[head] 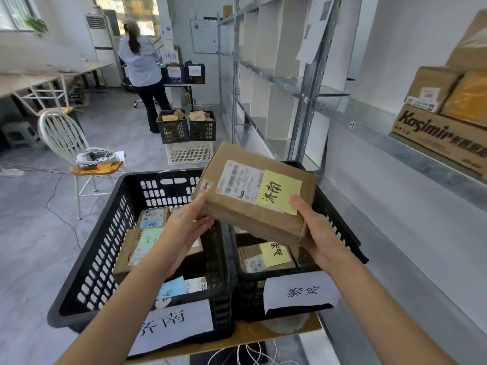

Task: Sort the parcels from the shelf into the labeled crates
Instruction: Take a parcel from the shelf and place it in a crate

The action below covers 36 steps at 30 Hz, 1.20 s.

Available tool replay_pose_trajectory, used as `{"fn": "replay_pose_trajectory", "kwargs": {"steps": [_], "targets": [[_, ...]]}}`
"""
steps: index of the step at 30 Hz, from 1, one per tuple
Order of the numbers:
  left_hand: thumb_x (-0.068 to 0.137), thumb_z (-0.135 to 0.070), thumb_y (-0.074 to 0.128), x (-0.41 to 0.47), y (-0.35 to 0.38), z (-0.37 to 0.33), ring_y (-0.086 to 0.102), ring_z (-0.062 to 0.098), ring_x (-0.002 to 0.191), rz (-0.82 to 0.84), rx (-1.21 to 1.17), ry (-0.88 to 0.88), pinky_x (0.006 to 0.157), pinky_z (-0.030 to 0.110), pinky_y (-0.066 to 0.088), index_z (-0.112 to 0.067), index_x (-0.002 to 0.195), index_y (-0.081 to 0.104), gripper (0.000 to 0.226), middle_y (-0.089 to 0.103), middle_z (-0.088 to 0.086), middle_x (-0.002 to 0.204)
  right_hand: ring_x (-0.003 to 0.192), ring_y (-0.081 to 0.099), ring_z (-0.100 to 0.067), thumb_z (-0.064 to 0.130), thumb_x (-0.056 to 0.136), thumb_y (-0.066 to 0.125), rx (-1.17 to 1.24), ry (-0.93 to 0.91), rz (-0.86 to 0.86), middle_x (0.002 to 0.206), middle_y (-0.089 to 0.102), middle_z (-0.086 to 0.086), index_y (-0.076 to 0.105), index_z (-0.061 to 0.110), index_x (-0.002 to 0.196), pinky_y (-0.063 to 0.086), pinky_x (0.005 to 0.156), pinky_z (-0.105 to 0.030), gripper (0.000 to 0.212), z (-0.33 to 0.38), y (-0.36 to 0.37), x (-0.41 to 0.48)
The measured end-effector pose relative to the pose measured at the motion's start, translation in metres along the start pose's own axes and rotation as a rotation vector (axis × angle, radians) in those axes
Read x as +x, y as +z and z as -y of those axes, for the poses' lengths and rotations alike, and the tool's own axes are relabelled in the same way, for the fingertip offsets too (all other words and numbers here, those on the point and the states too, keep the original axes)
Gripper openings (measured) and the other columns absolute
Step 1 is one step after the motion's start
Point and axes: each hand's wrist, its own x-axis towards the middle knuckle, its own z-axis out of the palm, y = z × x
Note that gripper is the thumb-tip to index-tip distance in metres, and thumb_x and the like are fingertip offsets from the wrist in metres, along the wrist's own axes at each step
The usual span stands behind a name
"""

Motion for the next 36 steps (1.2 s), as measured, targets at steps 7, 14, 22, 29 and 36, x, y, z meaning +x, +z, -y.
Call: {"fn": "replay_pose_trajectory", "kwargs": {"steps": [7, 14, 22, 29, 36], "targets": [[0.083, -0.038, 0.071, 0.01, 0.024, -0.005, 0.066, 0.028, 0.114, 0.031, -0.129, 0.001, 0.104, 0.042, 0.049, -0.008, 0.132, 0.055, 0.059, 0.069, 0.013, 0.122, 0.105, 0.071, -0.025, 0.041, 0.078, 0.073, 0.067, 0.024, 0.14, 0.112, 0.075, -0.007, 0.061, 0.012, 0.124, 0.059, 0.087, -0.045, 0.055, -0.004, 0.037, 0.012], [0.09, -0.034, 0.064, 0.015, -0.023, -0.029, 0.07, 0.025, 0.098, -0.169, -0.073, 0.075, 0.086, 0.036, 0.057, -0.015, 0.109, 0.065, 0.027, 0.075, 0.008, 0.106, 0.115, 0.064, -0.027, 0.048, 0.062, 0.089, -0.072, 0.036, 0.299, 0.125, 0.066, -0.016, 0.055, 0.008, 0.132, 0.059, 0.084, -0.047, 0.087, 0.003, 0.054, 0.045], [0.092, -0.039, 0.06, 0.022, -0.071, -0.03, 0.072, 0.021, 0.098, -0.148, 0.112, 0.003, 0.085, 0.033, 0.055, -0.014, 0.113, 0.066, 0.033, 0.076, 0.005, 0.107, 0.101, 0.07, -0.02, 0.05, 0.072, 0.079, -0.304, 0.171, 0.433, 0.108, 0.076, -0.003, 0.066, 0.013, 0.117, 0.054, 0.097, -0.039, 0.059, -0.004, 0.1, 0.07], [0.098, -0.03, 0.056, 0.054, -0.119, -0.016, 0.066, 0.022, 0.111, -0.312, 0.129, 0.0, 0.098, 0.035, 0.05, -0.014, 0.108, 0.069, 0.023, 0.072, 0.007, 0.116, 0.103, 0.071, -0.018, 0.071, 0.053, 0.083, -0.361, 0.199, 0.32, 0.104, 0.077, 0.002, 0.066, 0.016, 0.121, 0.051, 0.1, -0.037, 0.089, -0.035, 0.131, 0.094], [0.098, -0.027, 0.052, 0.091, -0.167, 0.006, 0.065, 0.015, 0.106, -0.419, 0.171, -0.091, 0.09, 0.034, 0.053, -0.031, 0.096, 0.062, 0.011, 0.07, -0.001, 0.113, 0.113, 0.061, -0.021, 0.076, 0.063, 0.073, -0.493, 0.323, 0.171, 0.12, 0.069, -0.003, 0.059, 0.014, 0.131, 0.046, 0.101, -0.037, 0.093, -0.06, 0.149, 0.11]]}}
